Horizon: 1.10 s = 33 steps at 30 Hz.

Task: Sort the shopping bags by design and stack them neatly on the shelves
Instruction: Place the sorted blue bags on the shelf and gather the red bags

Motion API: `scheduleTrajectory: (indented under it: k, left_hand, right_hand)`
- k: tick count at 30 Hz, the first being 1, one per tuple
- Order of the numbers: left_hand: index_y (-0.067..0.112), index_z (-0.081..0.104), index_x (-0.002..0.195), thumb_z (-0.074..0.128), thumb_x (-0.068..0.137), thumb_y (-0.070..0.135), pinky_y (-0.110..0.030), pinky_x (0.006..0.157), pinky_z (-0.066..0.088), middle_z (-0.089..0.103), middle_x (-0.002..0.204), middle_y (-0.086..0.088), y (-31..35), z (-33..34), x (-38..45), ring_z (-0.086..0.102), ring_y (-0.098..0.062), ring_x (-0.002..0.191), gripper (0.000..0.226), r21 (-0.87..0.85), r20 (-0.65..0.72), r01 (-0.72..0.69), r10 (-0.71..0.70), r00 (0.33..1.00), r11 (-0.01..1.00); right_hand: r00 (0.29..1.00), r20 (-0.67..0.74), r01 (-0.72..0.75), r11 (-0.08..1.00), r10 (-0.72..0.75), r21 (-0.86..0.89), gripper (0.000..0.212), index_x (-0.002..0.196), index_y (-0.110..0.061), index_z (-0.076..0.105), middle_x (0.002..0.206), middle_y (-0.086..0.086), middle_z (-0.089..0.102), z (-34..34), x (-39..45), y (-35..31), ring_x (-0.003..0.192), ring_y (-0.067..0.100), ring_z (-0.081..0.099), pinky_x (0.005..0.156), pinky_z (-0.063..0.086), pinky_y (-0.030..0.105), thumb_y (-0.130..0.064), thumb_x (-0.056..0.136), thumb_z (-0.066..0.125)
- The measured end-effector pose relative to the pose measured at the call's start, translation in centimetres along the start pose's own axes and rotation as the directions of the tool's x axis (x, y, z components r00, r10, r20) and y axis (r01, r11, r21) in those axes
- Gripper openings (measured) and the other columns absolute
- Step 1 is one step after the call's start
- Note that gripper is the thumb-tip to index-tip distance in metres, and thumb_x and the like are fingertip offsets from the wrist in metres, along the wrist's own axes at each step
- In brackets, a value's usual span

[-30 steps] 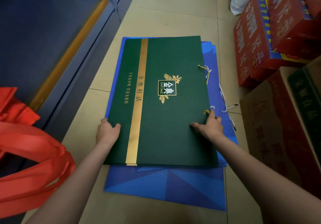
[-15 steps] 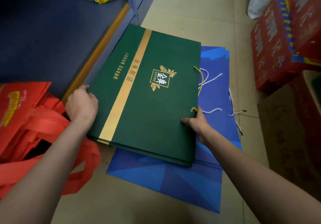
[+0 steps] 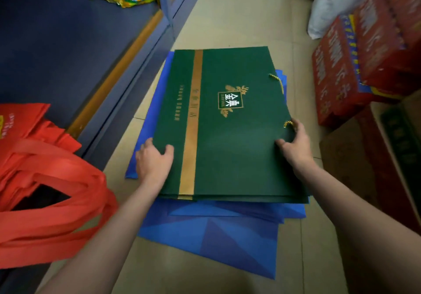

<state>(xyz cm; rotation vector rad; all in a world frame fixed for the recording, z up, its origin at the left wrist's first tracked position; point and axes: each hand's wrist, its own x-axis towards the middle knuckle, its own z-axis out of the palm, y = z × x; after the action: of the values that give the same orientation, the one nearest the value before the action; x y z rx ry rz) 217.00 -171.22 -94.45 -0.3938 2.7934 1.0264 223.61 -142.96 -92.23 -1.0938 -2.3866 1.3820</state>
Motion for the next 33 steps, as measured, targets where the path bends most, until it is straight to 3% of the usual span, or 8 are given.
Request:
scheduleTrajectory:
  k: [5,10,13,16,21,24,28,33]
  left_hand:
    - [0.006,0.020,0.148,0.050,0.094,0.033,-0.039,0.106,0.026,0.032,0.145,-0.013,-1.4,4.7,-2.4,0.027,-0.031,0.133,0.067,0.215,0.290,-0.149,0.082,0.953,0.965]
    - [0.016,0.039,0.139,0.049,0.094,0.040,-0.041,0.110,0.021,0.026,0.148,-0.009,-2.8,3.2,1.6,0.019,-0.030,0.136,0.052,0.314,0.217,-0.096,0.027,0.976,0.945]
    - [0.017,0.035,0.142,0.049,0.092,0.047,-0.041,0.113,0.019,0.017,0.153,-0.014,-3.5,1.9,4.6,0.016,-0.035,0.139,0.060,0.337,0.229,-0.017,-0.065,0.971,0.941]
    - [0.009,0.032,0.143,0.052,0.091,0.047,-0.041,0.109,0.026,0.026,0.148,-0.020,-4.2,1.2,6.5,0.026,-0.038,0.135,0.067,0.309,0.208,0.057,-0.126,0.970,0.949]
    - [0.000,0.039,0.135,0.058,0.090,0.040,-0.044,0.101,0.036,0.039,0.137,-0.025,-4.7,0.4,8.1,0.037,-0.042,0.126,0.063,0.274,0.149,0.146,-0.192,0.970,0.951]
    - [0.002,0.041,0.133,0.059,0.090,0.038,-0.043,0.100,0.041,0.043,0.135,-0.020,-4.9,-0.3,8.4,0.046,-0.039,0.120,0.059,0.201,0.203,0.178,-0.218,0.954,0.963]
    - [0.005,0.046,0.130,0.057,0.092,0.028,-0.040,0.099,0.044,0.054,0.129,-0.015,-4.3,-2.4,9.4,0.053,-0.034,0.115,0.046,-0.019,0.215,0.245,-0.236,0.948,0.969]
    - [0.005,0.040,0.135,0.052,0.092,0.037,-0.046,0.105,0.035,0.045,0.137,-0.021,-1.6,-6.8,10.6,0.041,-0.041,0.126,0.055,0.276,0.038,0.159,-0.176,0.984,0.948]
  right_hand:
    - [0.952,0.090,-0.281,0.952,0.293,-0.126,0.068,0.144,-0.008,0.028,0.141,0.019,0.043,-3.3,-1.5,4.9,0.127,0.036,0.043,0.107,0.034,0.042,-0.003,0.086,0.064]
    - [0.968,0.050,-0.234,0.955,0.247,-0.184,0.074,0.139,-0.006,0.033,0.138,0.021,0.043,-1.2,-0.6,6.3,0.125,0.037,0.043,0.108,0.034,0.048,-0.005,0.077,0.074]
    - [0.985,0.072,-0.143,0.979,0.154,-0.146,0.072,0.136,-0.005,0.036,0.134,0.019,0.043,1.1,0.6,4.5,0.124,0.034,0.045,0.108,0.035,0.043,-0.003,0.076,0.075]
    - [0.972,0.183,-0.127,0.986,0.146,-0.112,0.070,0.133,-0.011,0.039,0.130,0.013,0.048,4.0,1.2,2.8,0.119,0.030,0.049,0.105,0.039,0.044,-0.004,0.073,0.076]
    - [0.927,0.290,-0.218,0.971,0.238,-0.101,0.116,0.140,-0.022,0.029,0.132,0.005,0.052,7.1,3.2,2.6,0.121,0.030,0.050,0.104,0.041,0.045,-0.039,0.039,0.083]
    - [0.901,0.339,-0.308,0.949,0.270,0.063,0.084,0.137,-0.019,0.033,0.122,0.004,0.055,7.3,2.5,0.9,0.109,0.025,0.057,0.094,0.048,0.037,-0.009,0.068,0.080]
    - [0.914,0.342,-0.288,0.943,0.219,0.164,0.087,0.140,-0.024,0.030,0.127,0.009,0.054,8.1,2.0,1.1,0.111,0.030,0.057,0.093,0.050,0.048,0.001,0.069,0.075]
    - [0.885,0.409,-0.346,0.901,0.221,0.262,0.086,0.140,-0.023,0.026,0.127,0.011,0.053,10.7,0.2,0.4,0.107,0.032,0.058,0.089,0.051,0.050,0.001,0.071,0.073]
